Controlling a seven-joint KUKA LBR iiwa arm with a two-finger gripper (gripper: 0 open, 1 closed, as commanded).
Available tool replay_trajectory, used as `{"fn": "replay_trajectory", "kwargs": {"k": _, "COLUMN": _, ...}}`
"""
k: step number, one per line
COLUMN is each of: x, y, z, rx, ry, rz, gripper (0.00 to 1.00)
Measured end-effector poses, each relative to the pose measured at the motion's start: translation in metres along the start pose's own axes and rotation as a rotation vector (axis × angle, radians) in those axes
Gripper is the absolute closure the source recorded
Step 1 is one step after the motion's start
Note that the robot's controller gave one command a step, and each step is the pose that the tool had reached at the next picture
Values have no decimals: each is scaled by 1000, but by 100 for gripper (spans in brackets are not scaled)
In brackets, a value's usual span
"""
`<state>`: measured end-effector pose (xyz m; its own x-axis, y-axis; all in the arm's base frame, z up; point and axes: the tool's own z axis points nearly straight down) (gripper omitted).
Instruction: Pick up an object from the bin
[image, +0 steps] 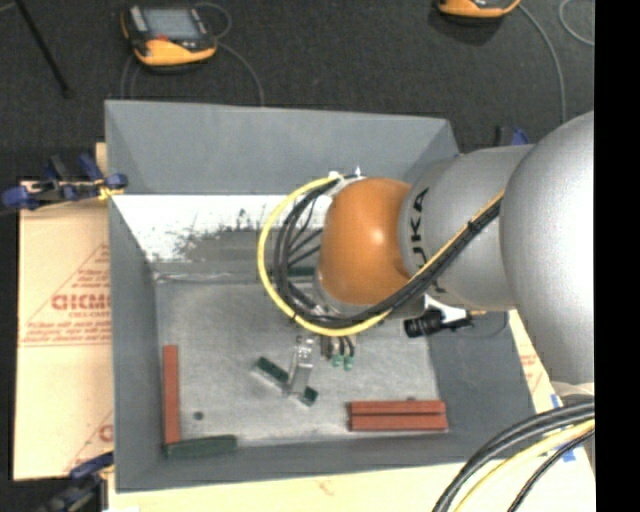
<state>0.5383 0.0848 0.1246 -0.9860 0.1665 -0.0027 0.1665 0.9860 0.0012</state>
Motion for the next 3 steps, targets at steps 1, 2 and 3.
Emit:
{"fn": "replay_trajectory", "kwargs": {"k": 1, "x": 1, "y": -1, "z": 36, "rx": 1, "ry": -2, "rz": -19, "gripper": 0}}
{"fn": "replay_trajectory", "kwargs": {"k": 2, "x": 20, "y": -5, "z": 53, "rx": 0, "ry": -2, "rz": 160, "gripper": 100}}
{"fn": "replay_trajectory", "kwargs": {"k": 3, "x": 20, "y": -5, "z": 53, "rx": -1, "ry": -2, "rz": 160, "gripper": 100}}
